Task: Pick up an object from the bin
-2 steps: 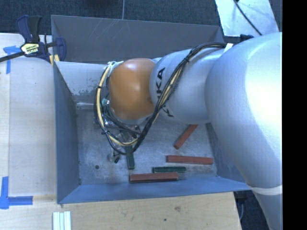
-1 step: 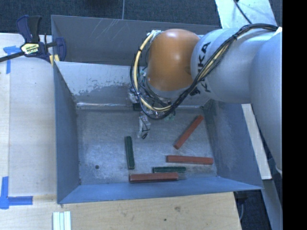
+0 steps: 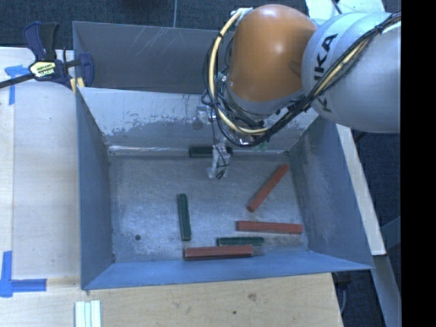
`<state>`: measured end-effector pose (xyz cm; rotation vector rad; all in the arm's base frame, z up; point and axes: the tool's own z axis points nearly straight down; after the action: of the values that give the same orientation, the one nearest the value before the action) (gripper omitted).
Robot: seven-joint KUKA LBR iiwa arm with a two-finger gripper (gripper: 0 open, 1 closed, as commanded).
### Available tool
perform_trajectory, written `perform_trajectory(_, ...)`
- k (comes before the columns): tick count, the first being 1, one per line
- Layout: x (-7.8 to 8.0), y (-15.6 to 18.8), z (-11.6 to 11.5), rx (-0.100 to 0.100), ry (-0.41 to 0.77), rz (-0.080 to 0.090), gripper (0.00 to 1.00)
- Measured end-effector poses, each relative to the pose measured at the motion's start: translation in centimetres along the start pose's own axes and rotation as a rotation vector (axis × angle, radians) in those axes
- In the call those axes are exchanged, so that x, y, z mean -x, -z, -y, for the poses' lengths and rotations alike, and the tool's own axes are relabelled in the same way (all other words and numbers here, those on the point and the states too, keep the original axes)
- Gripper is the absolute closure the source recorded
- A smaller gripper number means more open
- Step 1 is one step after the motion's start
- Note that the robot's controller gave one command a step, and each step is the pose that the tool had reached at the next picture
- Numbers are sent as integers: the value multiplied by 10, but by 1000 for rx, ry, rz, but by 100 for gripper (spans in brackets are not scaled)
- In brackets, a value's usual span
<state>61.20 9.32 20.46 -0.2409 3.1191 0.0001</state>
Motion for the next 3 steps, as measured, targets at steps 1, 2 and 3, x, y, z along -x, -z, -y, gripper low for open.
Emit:
perform_trajectory(1,-55,-74,29,1,124,-18,0)
perform_trajectory(2,-109,-119,125,2,404,-16,0)
perform_trajectory(3,-106,-133,113,4,501,-16,0)
